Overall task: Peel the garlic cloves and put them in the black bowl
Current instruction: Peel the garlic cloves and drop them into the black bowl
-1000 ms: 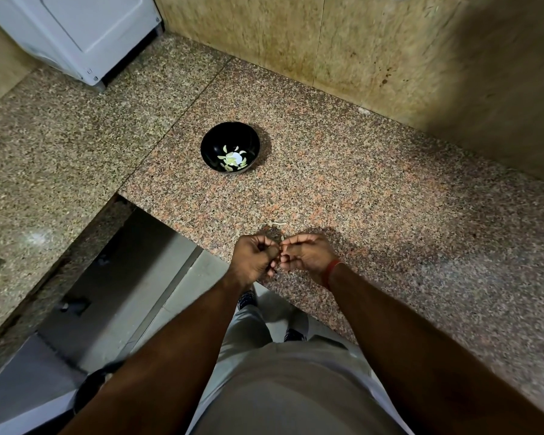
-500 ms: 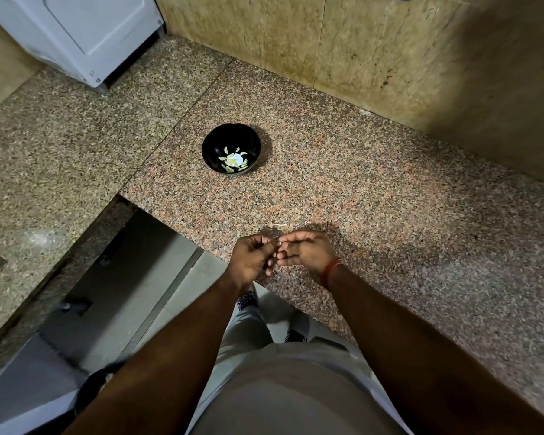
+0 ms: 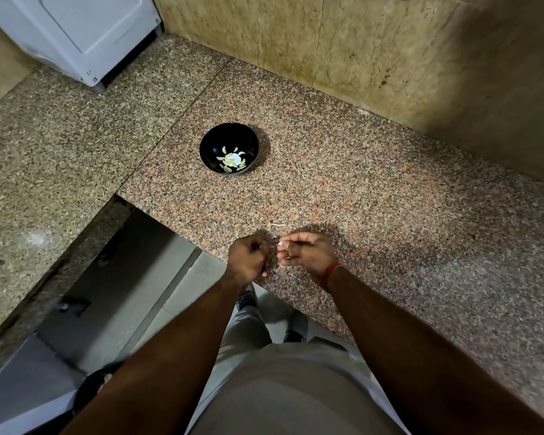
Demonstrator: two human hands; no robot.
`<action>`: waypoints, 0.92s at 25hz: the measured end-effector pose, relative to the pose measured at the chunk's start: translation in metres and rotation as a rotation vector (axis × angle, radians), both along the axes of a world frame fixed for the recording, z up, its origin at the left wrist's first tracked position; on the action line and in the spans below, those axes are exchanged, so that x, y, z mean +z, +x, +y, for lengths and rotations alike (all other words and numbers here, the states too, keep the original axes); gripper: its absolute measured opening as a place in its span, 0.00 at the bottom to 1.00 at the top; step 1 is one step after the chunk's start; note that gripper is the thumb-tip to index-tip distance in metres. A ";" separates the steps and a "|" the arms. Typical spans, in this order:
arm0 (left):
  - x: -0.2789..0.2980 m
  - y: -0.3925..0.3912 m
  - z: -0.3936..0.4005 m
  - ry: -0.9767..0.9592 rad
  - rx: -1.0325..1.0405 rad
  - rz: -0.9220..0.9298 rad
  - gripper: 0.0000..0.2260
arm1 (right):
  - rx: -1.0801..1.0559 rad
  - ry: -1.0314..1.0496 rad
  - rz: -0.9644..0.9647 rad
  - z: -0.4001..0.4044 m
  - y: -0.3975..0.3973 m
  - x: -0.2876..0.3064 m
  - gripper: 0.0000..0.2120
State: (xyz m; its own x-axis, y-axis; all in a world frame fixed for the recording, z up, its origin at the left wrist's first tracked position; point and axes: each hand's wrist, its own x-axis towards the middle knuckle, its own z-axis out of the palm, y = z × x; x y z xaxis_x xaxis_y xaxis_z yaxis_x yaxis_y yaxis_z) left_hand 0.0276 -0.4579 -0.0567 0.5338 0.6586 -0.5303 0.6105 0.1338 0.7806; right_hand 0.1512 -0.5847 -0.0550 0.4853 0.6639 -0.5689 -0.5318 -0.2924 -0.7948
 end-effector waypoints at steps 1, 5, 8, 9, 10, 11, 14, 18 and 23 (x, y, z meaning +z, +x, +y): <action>0.000 0.001 0.000 0.029 -0.024 0.020 0.09 | 0.009 -0.015 -0.012 -0.001 0.001 -0.001 0.07; 0.001 0.002 -0.002 0.062 -0.073 0.022 0.12 | 0.051 -0.079 -0.083 -0.003 -0.001 -0.002 0.06; 0.003 -0.001 -0.006 0.171 -0.172 0.026 0.08 | 0.078 -0.131 -0.132 -0.004 -0.003 -0.005 0.06; 0.004 -0.001 -0.007 0.173 -0.182 0.024 0.06 | 0.089 -0.142 -0.143 -0.005 -0.003 -0.006 0.06; 0.005 -0.002 -0.009 0.160 -0.180 0.019 0.05 | 0.098 -0.152 -0.154 -0.005 -0.004 -0.008 0.06; 0.005 -0.002 -0.010 0.156 -0.179 0.012 0.04 | 0.105 -0.161 -0.161 -0.006 -0.004 -0.010 0.05; 0.005 -0.001 -0.013 0.179 -0.215 0.016 0.05 | 0.118 -0.180 -0.171 -0.008 -0.006 -0.015 0.05; 0.006 -0.001 -0.014 0.226 -0.268 0.034 0.03 | 0.114 -0.158 -0.182 -0.009 -0.008 -0.014 0.05; 0.009 0.001 -0.013 0.174 -0.272 0.079 0.05 | 0.114 -0.146 -0.213 -0.007 -0.010 -0.009 0.06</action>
